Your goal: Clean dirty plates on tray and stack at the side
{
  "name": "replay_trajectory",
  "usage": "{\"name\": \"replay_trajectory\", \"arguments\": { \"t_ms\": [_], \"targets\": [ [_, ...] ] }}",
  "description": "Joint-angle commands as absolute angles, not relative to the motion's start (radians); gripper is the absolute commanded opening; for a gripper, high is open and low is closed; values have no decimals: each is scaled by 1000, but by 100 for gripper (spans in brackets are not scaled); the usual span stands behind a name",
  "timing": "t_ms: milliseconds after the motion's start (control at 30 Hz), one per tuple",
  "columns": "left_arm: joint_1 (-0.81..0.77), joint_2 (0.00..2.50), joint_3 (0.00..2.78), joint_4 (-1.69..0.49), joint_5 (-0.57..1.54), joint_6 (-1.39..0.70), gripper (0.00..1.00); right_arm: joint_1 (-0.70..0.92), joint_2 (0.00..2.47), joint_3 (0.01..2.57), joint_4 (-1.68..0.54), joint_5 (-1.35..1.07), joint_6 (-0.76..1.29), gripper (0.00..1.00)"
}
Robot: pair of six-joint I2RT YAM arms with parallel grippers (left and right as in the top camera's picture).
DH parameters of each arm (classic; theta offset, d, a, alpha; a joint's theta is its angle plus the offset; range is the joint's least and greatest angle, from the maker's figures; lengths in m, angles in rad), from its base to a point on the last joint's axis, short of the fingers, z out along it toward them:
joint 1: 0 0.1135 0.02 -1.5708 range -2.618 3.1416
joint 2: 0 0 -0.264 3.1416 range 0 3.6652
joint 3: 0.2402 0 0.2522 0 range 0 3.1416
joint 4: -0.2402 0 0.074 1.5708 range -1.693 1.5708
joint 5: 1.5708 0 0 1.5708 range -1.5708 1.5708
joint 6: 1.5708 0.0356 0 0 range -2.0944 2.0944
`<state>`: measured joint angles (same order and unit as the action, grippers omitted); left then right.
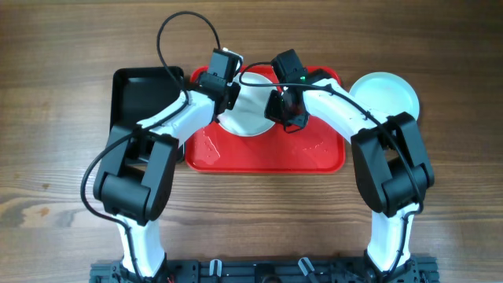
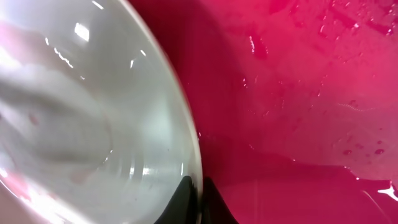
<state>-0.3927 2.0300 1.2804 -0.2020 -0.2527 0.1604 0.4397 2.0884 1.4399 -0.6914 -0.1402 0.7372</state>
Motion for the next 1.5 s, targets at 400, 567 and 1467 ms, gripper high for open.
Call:
{"name": "replay_trajectory", "arguments": {
  "t_ms": [400, 567, 1467],
  "targets": [
    [-474, 2062, 1274, -52, -499, 139, 4, 433, 2106, 1413, -717, -67, 699, 4],
    [-476, 2062, 1274, -182, -447, 62, 4, 433, 2106, 1413, -718, -67, 694, 4],
    [-480, 2062, 1274, -789, 145, 173, 4, 433, 2106, 1413, -715, -78, 682, 4]
  ]
}}
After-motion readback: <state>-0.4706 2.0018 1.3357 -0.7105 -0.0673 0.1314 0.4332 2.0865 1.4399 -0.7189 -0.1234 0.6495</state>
